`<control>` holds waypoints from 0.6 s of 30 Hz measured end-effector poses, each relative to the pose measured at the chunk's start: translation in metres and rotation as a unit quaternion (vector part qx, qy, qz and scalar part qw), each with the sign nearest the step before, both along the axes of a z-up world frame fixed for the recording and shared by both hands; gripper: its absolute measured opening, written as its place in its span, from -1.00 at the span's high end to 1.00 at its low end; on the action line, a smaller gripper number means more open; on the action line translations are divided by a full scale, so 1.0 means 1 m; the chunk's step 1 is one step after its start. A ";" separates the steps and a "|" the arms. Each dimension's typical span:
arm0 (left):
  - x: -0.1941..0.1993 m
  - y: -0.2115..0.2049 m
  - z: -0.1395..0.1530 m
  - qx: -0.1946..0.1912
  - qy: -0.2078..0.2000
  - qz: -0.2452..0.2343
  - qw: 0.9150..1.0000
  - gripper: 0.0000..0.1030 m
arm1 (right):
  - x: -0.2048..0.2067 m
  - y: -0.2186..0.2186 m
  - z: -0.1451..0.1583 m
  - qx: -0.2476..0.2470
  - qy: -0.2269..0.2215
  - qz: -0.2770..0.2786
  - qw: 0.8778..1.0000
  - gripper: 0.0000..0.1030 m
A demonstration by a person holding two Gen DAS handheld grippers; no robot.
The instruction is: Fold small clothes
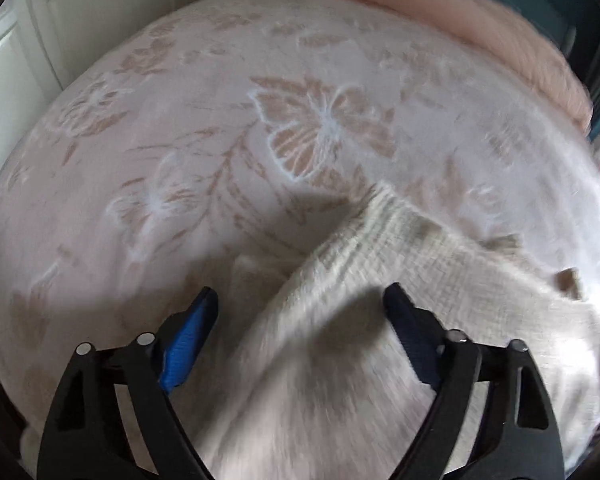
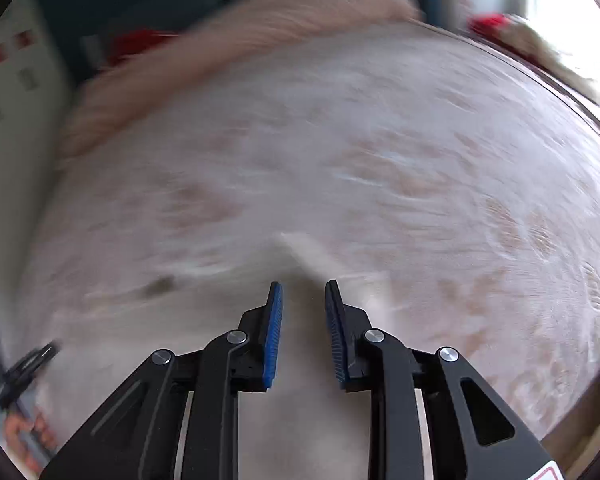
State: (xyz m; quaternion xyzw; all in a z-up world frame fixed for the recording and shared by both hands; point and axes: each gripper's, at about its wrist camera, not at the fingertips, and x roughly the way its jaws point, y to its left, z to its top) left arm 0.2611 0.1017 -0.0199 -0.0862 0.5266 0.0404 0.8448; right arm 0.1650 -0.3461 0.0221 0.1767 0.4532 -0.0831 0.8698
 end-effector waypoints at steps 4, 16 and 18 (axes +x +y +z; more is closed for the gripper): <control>-0.046 -0.008 0.029 -0.020 -0.033 -0.025 0.999 -0.56 | 0.002 0.088 -0.012 0.011 0.025 0.125 0.992 0.59; -0.128 0.023 0.033 -0.098 -0.003 -0.013 0.995 -0.58 | 0.048 0.169 -0.042 -0.011 0.065 0.173 0.983 0.75; -0.138 0.030 0.030 -0.125 0.003 0.001 0.992 -0.58 | 0.057 0.170 -0.077 -0.014 0.123 0.178 0.976 0.77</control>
